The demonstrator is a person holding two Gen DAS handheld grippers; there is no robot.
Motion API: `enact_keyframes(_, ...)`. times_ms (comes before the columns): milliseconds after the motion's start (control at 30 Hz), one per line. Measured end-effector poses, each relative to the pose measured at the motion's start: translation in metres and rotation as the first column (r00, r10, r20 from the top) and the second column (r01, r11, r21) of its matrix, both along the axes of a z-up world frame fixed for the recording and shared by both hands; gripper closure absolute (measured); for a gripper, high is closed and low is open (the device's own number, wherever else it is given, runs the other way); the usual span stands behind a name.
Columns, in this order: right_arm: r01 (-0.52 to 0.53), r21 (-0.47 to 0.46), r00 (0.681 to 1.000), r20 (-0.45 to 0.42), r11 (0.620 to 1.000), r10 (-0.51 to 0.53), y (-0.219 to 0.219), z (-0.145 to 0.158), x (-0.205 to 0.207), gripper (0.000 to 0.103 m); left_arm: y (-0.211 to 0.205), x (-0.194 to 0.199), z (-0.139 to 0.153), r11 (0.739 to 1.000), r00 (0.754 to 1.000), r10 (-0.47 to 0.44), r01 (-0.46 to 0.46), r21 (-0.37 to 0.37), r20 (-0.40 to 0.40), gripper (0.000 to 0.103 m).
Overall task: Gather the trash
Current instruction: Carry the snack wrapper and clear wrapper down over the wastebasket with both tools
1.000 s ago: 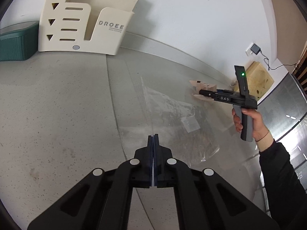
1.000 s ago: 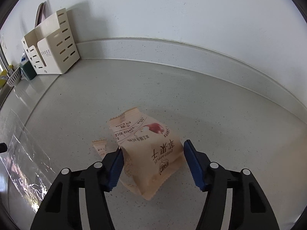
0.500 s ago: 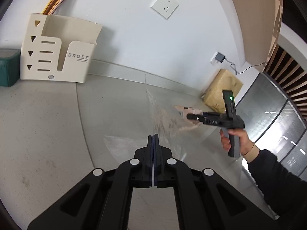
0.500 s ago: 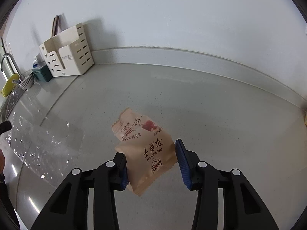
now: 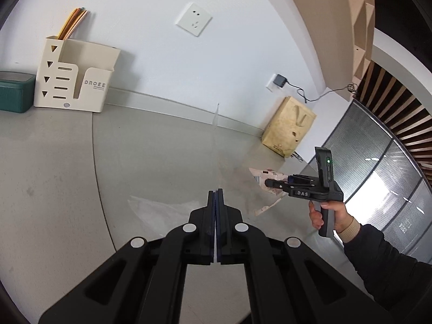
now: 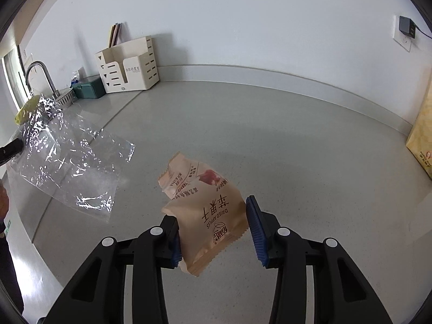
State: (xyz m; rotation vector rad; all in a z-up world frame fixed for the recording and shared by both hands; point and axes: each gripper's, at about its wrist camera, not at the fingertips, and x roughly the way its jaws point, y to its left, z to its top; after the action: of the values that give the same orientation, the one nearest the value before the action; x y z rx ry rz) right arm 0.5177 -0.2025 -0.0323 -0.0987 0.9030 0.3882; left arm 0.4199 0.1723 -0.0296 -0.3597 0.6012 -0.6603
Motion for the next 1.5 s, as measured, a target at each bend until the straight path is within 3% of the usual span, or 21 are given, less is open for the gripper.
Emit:
enact_keyframes(233, -0.001, -0.023, 0.998, 0.062, 1.0, 0.003, -0.005, 0.042, -0.066, 0.059, -0.004, -0.06, 0.011, 1.0, 0.999, -0.023, 0.023, 0.019, 0.03, 0.102)
enact_keyframes(533, -0.006, -0.034, 0.995, 0.099, 0.999, 0.01, 0.004, 0.063, -0.127, 0.059, -0.009, -0.12, 0.012, 0.998, 0.997, -0.063, 0.062, 0.018, 0.051, 0.102)
enact_keyframes(1000, -0.012, -0.059, 0.99, 0.138, 0.998, 0.02, 0.014, 0.058, -0.215, 0.058, -0.04, -0.176, -0.003, 0.977, 0.977, -0.211, 0.211, -0.008, 0.026, 0.102)
enact_keyframes(1100, 0.007, -0.021, 0.992, 0.124, 1.0, -0.004, 0.003, 0.055, -0.233, 0.058, -0.049, -0.184, -0.008, 0.972, 0.972, -0.235, 0.235, 0.005, 0.009, 0.102)
enact_keyframes(1500, 0.051, -0.019, 0.996, 0.081, 0.999, -0.049, -0.014, 0.032, -0.308, 0.058, -0.069, -0.226, -0.026, 0.94, 0.94, -0.34, 0.34, 0.009, -0.018, 0.102)
